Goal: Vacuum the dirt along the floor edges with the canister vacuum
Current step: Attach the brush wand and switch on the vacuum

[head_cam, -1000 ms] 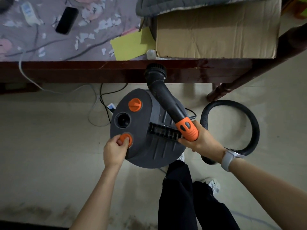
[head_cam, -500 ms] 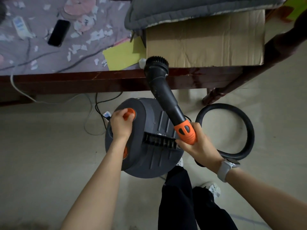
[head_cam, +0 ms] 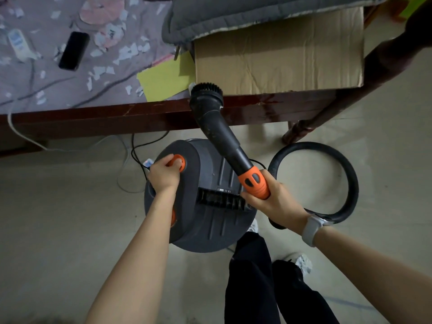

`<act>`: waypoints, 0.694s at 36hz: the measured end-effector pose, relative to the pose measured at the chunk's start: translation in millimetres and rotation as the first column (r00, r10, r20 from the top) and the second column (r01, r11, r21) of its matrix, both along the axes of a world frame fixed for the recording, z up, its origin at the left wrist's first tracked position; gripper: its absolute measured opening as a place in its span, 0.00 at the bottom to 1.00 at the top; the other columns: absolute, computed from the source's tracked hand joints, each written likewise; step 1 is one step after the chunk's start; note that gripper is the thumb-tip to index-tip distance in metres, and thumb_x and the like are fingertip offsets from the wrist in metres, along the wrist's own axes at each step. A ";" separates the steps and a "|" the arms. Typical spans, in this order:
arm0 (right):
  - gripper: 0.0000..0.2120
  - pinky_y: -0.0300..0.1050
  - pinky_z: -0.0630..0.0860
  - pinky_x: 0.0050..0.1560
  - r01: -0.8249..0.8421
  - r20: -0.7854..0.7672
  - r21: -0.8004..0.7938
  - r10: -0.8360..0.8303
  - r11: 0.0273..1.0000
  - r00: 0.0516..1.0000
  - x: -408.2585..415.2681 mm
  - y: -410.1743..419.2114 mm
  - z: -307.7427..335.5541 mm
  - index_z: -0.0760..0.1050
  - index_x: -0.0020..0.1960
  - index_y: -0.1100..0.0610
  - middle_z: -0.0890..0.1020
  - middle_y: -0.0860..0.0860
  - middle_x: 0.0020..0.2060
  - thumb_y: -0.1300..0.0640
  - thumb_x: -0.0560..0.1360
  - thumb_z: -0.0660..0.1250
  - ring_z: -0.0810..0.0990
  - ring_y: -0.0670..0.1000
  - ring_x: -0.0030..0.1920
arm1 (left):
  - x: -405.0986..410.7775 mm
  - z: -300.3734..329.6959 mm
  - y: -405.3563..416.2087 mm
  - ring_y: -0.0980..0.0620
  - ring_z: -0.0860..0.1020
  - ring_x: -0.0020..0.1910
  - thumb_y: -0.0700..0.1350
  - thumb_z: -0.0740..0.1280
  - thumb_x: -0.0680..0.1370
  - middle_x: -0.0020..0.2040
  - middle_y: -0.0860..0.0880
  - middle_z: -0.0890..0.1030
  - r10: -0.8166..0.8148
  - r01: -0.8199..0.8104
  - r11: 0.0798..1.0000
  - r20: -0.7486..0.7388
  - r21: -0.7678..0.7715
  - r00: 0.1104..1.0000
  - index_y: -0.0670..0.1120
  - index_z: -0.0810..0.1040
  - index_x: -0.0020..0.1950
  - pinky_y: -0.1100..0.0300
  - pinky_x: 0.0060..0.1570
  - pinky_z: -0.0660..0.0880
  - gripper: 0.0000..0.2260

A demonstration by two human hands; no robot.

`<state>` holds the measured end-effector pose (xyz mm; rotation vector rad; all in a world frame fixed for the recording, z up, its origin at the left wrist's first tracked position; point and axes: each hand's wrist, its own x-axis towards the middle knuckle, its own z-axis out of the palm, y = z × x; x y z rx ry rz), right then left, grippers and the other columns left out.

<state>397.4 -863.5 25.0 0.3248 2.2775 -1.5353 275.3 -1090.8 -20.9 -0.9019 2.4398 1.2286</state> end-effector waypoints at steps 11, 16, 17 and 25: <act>0.15 0.38 0.75 0.38 0.033 0.017 0.015 -0.034 0.999 0.999 0.9 5.4 -4.5 0.67 0.48 0.47 0.79 0.45 0.37 0.52 0.72 0.73 0.78 0.43 0.34 | 7.5 -0.6 17.8 0.43 0.75 0.63 0.44 0.68 0.76 0.62 0.43 0.79 0.160 -0.163 0.985 -0.065 -0.048 0.985 0.42 0.78 0.64 0.51 0.65 0.70 0.16; 0.14 0.40 0.76 0.39 0.031 0.046 0.003 -0.031 1.000 0.998 1.3 9.3 -3.4 0.69 0.51 0.53 0.79 0.48 0.38 0.54 0.73 0.73 0.79 0.46 0.35 | 10.3 -1.3 16.0 0.44 0.73 0.66 0.44 0.67 0.78 0.66 0.43 0.76 0.107 -0.109 0.993 -0.052 -0.035 0.993 0.41 0.74 0.68 0.53 0.68 0.67 0.19; 0.14 0.42 0.77 0.40 0.030 0.046 0.003 -0.031 1.000 0.998 1.2 9.9 -2.6 0.69 0.51 0.54 0.79 0.48 0.38 0.54 0.73 0.73 0.79 0.47 0.36 | 10.3 -0.9 14.7 0.45 0.73 0.67 0.44 0.67 0.78 0.66 0.44 0.76 0.097 -0.098 0.995 -0.048 -0.026 0.994 0.41 0.74 0.68 0.54 0.68 0.67 0.19; 0.16 0.32 0.72 0.36 0.050 0.011 0.006 -0.050 0.999 0.999 2.2 12.4 0.3 0.65 0.44 0.45 0.77 0.45 0.34 0.57 0.73 0.73 0.76 0.40 0.32 | 7.5 -1.2 13.4 0.46 0.72 0.68 0.40 0.65 0.78 0.67 0.44 0.75 0.022 -0.023 0.999 -0.027 -0.027 0.999 0.42 0.74 0.68 0.56 0.69 0.66 0.18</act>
